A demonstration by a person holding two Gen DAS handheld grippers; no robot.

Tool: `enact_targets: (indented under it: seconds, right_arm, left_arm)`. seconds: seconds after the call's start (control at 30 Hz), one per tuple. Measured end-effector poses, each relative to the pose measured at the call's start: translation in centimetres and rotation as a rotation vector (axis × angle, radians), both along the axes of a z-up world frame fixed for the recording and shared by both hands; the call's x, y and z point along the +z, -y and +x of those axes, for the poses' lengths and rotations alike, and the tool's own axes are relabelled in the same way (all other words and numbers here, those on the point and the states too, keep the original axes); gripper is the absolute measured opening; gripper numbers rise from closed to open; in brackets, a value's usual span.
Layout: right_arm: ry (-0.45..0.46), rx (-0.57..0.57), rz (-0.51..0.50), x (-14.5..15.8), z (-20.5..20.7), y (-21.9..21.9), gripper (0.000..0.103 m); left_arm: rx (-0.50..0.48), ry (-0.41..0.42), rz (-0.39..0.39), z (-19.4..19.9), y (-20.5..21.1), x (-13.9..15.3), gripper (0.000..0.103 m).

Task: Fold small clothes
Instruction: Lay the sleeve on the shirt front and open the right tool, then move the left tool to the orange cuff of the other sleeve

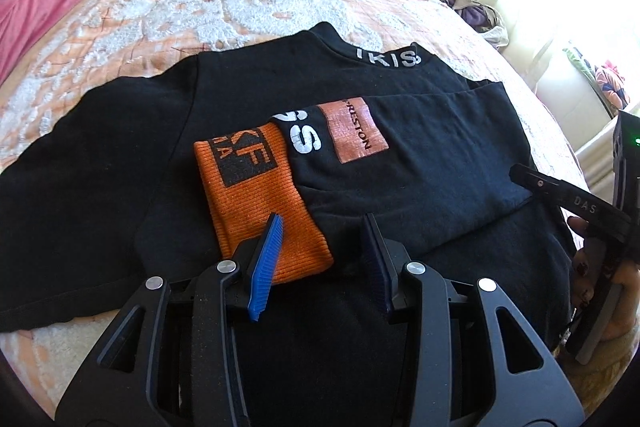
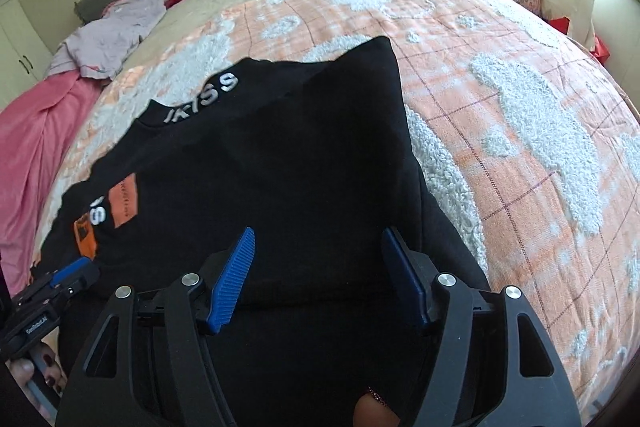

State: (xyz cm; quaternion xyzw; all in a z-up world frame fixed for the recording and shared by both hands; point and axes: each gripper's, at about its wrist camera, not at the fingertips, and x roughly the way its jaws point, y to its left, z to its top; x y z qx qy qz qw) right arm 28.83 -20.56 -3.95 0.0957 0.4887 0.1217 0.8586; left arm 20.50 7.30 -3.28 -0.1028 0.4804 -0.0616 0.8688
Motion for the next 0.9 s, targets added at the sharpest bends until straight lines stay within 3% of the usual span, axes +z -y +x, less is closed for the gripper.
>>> enact_targets:
  seconds: [0.07,0.2,0.3,0.4,0.43,0.47,0.5,0.7,0.8,0.9]
  right_arm:
    - [0.008,-0.001,0.022,0.5,-0.5,0.2,0.072]
    - [0.026,0.0,0.05,1.4,-1.7,0.6,0.073]
    - [0.04,-0.004,0.059,1.9,-2.6,0.8,0.074]
    - [0.049,-0.002,0.076,2.4,-3.5,1.0,0.074]
    - [0.053,0.0,0.081,2.5,-3.7,1.0,0.077]
    - [0.057,-0.001,0.086,2.7,-4.0,1.0,0.092]
    - [0.067,-0.005,0.089,2.9,-4.3,1.0,0.095]
    - [0.101,0.002,0.104,4.2,-5.6,0.8,0.095]
    - [0.124,0.017,0.113,4.9,-6.3,0.5,0.097]
    - [0.143,0.032,0.109,5.5,-6.8,-0.1,0.098]
  left_arm:
    - [0.003,0.008,-0.005,-0.3,-0.2,0.4,0.036]
    - [0.01,0.034,-0.015,-1.0,-0.7,1.5,0.041]
    - [0.014,0.049,-0.012,-1.4,-0.8,2.2,0.05]
    - [0.026,0.064,-0.011,-2.3,-1.2,2.6,0.05]
    - [0.03,0.067,-0.011,-2.5,-1.3,2.7,0.054]
    - [0.038,0.072,-0.004,-2.8,-1.4,2.9,0.058]
    - [0.044,0.079,0.003,-3.1,-1.6,3.1,0.066]
    - [0.065,0.128,0.028,-4.6,-2.1,4.5,0.077]
    - [0.07,0.143,0.044,-5.3,-2.2,4.9,0.078]
    - [0.082,0.15,0.051,-6.0,-2.4,5.1,0.092]
